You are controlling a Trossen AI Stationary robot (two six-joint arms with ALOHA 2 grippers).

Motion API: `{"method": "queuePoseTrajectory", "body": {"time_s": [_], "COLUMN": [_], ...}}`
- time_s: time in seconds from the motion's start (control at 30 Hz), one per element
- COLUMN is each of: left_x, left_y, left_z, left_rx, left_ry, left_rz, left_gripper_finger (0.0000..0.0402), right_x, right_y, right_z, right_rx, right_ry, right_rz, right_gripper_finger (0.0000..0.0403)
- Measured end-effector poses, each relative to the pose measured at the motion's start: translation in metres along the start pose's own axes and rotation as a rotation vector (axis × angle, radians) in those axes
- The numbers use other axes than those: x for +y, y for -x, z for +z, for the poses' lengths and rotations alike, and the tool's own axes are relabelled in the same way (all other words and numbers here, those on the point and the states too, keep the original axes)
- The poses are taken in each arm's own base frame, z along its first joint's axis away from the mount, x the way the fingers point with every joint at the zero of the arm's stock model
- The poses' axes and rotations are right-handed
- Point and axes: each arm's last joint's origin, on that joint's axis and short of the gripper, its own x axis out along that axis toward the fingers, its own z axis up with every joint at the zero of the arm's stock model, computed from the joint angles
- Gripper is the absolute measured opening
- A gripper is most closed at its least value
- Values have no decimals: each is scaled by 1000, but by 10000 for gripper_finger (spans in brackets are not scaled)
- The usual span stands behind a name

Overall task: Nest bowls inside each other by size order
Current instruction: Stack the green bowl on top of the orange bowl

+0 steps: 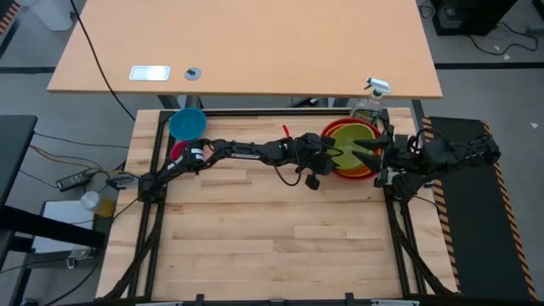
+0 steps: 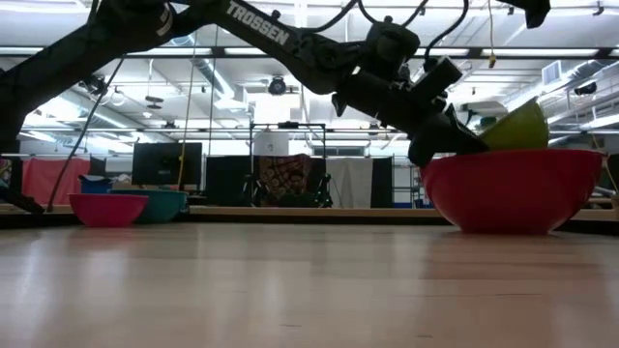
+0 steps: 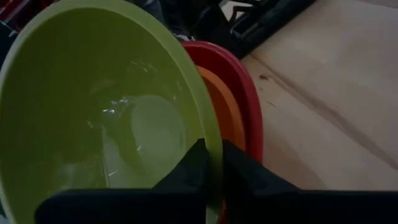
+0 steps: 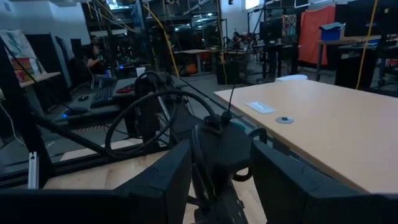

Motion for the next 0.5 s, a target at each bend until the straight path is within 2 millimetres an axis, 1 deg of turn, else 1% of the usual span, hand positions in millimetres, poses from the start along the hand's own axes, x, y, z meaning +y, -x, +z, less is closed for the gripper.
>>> {"method": "queuePoseTrajectory", "body": {"time_s": [0.13, 0.23, 0.33, 0.5], "left_x": [1, 2, 2, 5], "left_y": [0, 0, 0, 2], "left_z": [0, 0, 0, 0], "left_rx": [2, 10, 8, 3], "left_ry": [10, 27, 68, 107], "left_rz": [17, 31, 32, 41], "left_gripper_finger": [53, 73, 105, 173], "right_x": [0, 0, 0, 0], "right_y": [0, 0, 0, 0], "right_z": [0, 0, 0, 0], "right_rx": [1, 1, 2, 2], "right_ry": [-3, -4, -3, -4], "right_rz": [0, 1, 2, 3], "right_gripper_finger": [172, 172, 172, 172]}}
